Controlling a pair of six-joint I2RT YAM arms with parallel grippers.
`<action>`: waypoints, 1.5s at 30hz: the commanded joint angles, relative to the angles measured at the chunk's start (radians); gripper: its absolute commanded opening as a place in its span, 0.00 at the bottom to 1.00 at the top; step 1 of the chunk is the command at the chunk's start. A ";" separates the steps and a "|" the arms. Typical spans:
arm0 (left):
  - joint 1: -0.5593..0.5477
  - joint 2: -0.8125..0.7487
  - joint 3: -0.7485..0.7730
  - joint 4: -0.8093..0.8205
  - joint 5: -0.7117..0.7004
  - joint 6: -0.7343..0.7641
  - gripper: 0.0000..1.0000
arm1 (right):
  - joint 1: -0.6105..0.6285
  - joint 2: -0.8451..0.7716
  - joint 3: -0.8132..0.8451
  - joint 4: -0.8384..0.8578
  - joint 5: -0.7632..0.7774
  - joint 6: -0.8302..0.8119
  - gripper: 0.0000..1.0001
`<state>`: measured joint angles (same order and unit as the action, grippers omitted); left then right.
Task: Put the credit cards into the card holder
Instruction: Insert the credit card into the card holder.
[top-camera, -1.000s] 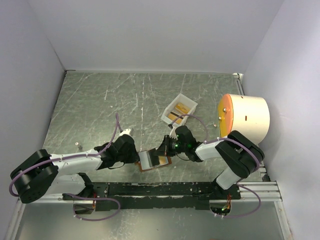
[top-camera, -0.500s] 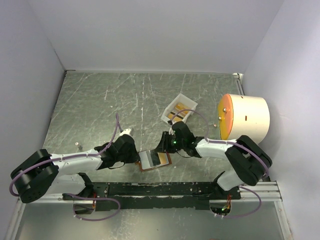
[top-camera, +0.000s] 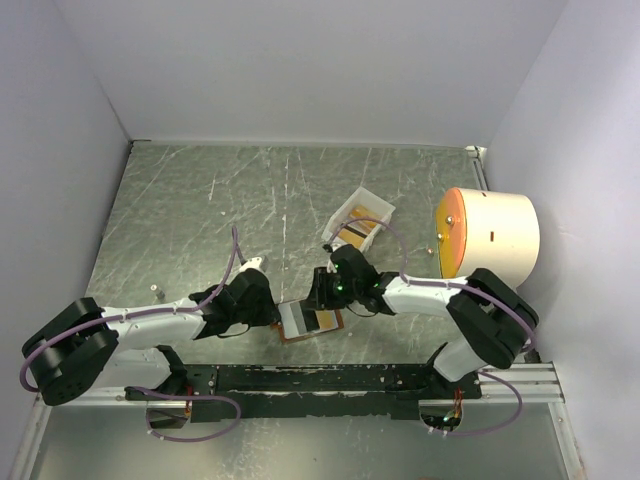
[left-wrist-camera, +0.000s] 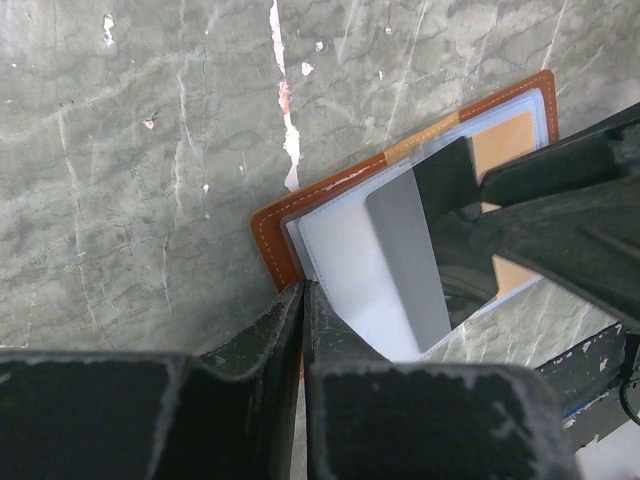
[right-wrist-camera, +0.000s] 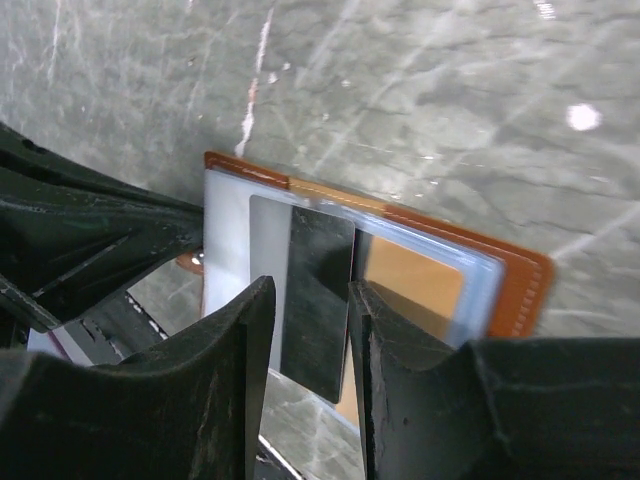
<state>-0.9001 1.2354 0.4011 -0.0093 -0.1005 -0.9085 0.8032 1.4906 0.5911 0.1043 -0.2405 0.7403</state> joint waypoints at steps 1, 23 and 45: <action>-0.003 0.022 -0.004 -0.047 -0.001 0.010 0.16 | 0.052 0.060 0.006 0.014 -0.014 0.019 0.36; -0.003 0.025 0.012 -0.047 0.002 0.014 0.16 | 0.095 0.063 0.029 0.034 -0.026 0.058 0.33; -0.002 -0.108 0.052 -0.153 -0.070 0.002 0.22 | 0.100 -0.040 0.092 -0.182 0.115 -0.047 0.41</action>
<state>-0.9001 1.1900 0.4145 -0.0837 -0.1234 -0.9081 0.9035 1.5066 0.6487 0.0402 -0.2245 0.7425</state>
